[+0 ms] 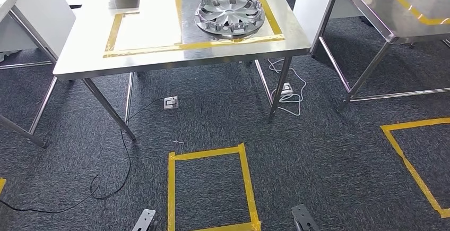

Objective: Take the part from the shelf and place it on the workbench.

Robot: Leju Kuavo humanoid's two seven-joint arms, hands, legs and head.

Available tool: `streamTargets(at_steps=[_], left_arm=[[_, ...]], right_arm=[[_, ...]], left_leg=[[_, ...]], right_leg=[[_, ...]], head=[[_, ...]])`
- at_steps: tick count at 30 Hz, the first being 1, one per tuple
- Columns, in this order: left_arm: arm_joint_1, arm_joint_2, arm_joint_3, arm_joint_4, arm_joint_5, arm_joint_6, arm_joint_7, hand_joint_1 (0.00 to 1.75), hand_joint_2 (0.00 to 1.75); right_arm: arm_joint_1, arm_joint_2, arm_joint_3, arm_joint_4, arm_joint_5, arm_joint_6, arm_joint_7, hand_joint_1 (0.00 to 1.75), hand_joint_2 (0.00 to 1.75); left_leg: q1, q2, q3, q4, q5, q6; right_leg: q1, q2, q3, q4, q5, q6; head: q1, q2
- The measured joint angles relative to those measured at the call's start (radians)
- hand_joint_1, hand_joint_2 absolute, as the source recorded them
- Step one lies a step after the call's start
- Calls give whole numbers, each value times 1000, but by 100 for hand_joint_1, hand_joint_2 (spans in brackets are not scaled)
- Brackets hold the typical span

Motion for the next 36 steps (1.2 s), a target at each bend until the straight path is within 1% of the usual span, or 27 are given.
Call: streamTargets(at_steps=[1, 3, 5, 6, 8, 9, 10, 11, 12, 13, 14, 15, 16, 17, 19, 20, 21, 24, 25, 26, 27, 29, 30, 31, 32, 34, 36], left_arm=[[0, 1, 0, 0, 0, 0, 0, 0, 0], [1, 3, 0, 0, 1, 0, 0, 0, 0], [0, 2, 0, -1, 2, 0, 0, 0, 0], [-1, 2, 0, -1, 2, 0, 0, 0, 0], [-1, -1, 0, -1, 2, -1, 0, 0, 0], [0, -2, 0, -1, 2, -2, 0, 0, 0], [0, -3, 0, -1, 2, -3, 0, 0, 0], [1, -4, 0, -1, 2, -3, 0, 0, 0], [1, -5, 0, -1, 2, -4, 0, 0, 0], [0, -5, 0, -1, 3, -4, 0, 0, 0], [0, -6, 0, -1, 3, -5, 0, 0, 0], [0, -6, 0, -1, 3, -6, 0, 0, 0], [0, -7, 0, -1, 3, -6, 1, 0, 0], [0, -7, 0, -1, 3, -7, 1, 0, 0], [0, -6, 0, -1, 3, -8, 1, 0, 0], [0, -6, 0, -1, 3, -8, 1, 0, 0], [0, -5, 0, -1, 3, -8, 1, 0, 0], [1, -5, 0, -1, 3, -8, 2, 0, 0], [1, -4, 0, -1, 3, -8, 2, 0, 0], [2, -4, 0, -1, 3, -8, 2, 0, 0], [2, -4, 0, -1, 4, -8, 3, 0, 0], [1, -3, 0, -1, 5, -9, 3, 0, 0], [1, -3, 0, -1, 6, -9, 4, 0, 0], [1, -2, 0, -1, 8, -10, 5, 0, 0], [1, -2, 0, -1, 9, -10, 6, 0, 0], [2, -2, 0, -1, 10, -11, 7, 0, 0], [0, -3, 0, -1, 11, -11, 7, 0, 0]], right_arm=[[-1, 1, 1, 0, 0, 0, 0, 0, 0], [-1, 2, 1, 1, 0, 1, 0, 0, 0], [-1, 2, 2, 2, 0, 1, 0, 0, 0], [-2, 2, 2, 2, 0, 1, -1, 0, 0], [-5, -1, 2, 3, 0, 0, -1, 0, 0], [-4, -3, 2, 3, 0, 0, -1, 0, 0], [-3, -4, 2, 4, 0, 0, -1, 0, 0], [-1, -4, 2, 5, 0, 0, -1, 0, 0], [-1, -5, 2, 5, 0, 0, -1, 0, 0], [-1, -6, 2, 5, 0, 0, -1, 0, 0], [-2, -7, 2, 5, -1, 0, -1, 0, 0], [-3, -8, 2, 5, -1, 0, -1, 0, 0], [-3, -8, 2, 5, -2, 0, -1, 0, 0], [-2, -9, 2, 5, -2, 0, -1, 0, 0], [0, -9, 3, 6, -2, 0, -1, 0, 0], [0, -8, 3, 6, -2, 0, -1, 0, 0], [0, -8, 3, 6, -2, 0, -1, 0, 0], [0, -8, 3, 6, -2, 0, -1, 0, 0], [0, -8, 3, 6, -2, 0, -1, 0, 0], [1, -8, 3, 6, -2, 0, -1, 0, 0], [0, -7, 3, 7, -2, 0, -1, 0, 0], [-1, -6, 4, 7, -2, 0, -1, 0, 0], [-2, -5, 4, 7, -2, 0, -1, 0, 0], [-3, -4, 4, 7, -2, 0, -1, 0, 0], [-4, -4, 5, 7, -2, 0, -1, 0, 0], [-3, -4, 5, 7, -2, 0, -1, 0, 0], [-3, -4, 5, 7, -2, -1, -1, 0, 0]], left_leg=[[-3, -4, 10, -23, 1, 6], [-7, -1, 13, -37, 1, 11], [-3, 7, 21, -59, 14, 15], [-1, 11, 25, -70, 20, 17], [-2, 18, 23, -77, 24, 19], [-3, 22, 21, -76, 24, 19], [-4, 25, 20, -75, 24, 19], [-5, 28, 20, -74, 24, 19], [-5, 30, 19, -71, 24, 17], [-5, 33, 19, -67, 22, 15], [-8, 34, 17, -60, 19, 10], [-10, 36, 14, -53, 16, 5], [-12, 37, 12, -48, 13, 0], [-13, 38, 10, -46, 13, -4], [-10, 37, 8, -41, 10, -13], [-8, 35, 2, -25, -3, -19], [-5, 31, -12, 8, -27, -25], [7, 23, -96, 199, -124, -42], [10, 23, -115, 242, -135, -44], [13, 23, -116, 246, -126, -46], [15, 23, -97, 210, -98, -45], [17, 9, -25, 70, -32, -40], [16, 0, 3, 10, -12, -36], [15, -8, 19, -25, -4, -33], [12, -13, 22, -37, -5, -30], [11, -5, 19, -44, 0, -21], [13, 6, 23, -58, 10, -5]], right_leg=[[-1, 3, -3, 0, 1, 3], [-3, 8, -7, -3, 5, 10], [-2, 0, -21, 18, -7, 13], [-1, -5, -40, 56, -27, 10], [-3, -12, -101, 183, -84, 5], [-4, -13, -130, 244, -106, 6], [-5, -14, -144, 277, -114, 12], [-6, -15, -137, 267, -105, 21], [-7, -18, -110, 217, -83, 32], [-8, -25, -68, 141, -55, 40], [-7, -31, -32, 71, -33, 41], [-6, -35, -6, 23, -19, 36], [-4, -37, 6, -2, -13, 27], [-1, -35, 5, -5, -13, 17], [-4, -31, 6, -8, -8, 4], [-7, -29, 8, -10, -5, -2], [-10, -28, 9, -12, -2, -7], [-11, -23, 7, -11, 1, -13], [-11, -20, 7, -11, 1, -13], [-11, -17, 7, -11, 1, -13], [-12, -13, 8, -11, 1, -12], [-12, -4, 11, -11, 1, -11], [-11, 1, 9, -10, 2, -7], [-10, 5, 6, -10, 4, -2], [-11, 9, 1, -10, 6, 5], [-13, 13, -6, -11, 9, 18], [-13, 2, -27, 24, -10, 21]], head=[[1, 0], [1, 0], [3, 0], [4, 0], [7, 0], [8, 0], [8, 0], [8, 0], [8, 0], [8, 0], [8, 0], [8, 0], [7, 0], [7, 0], [7, 0], [6, 0], [6, 0], [4, 0], [4, 0], [4, 0], [4, 0], [5, 0], [5, 0], [5, 0], [5, 0], [5, 0], [7, 0]])
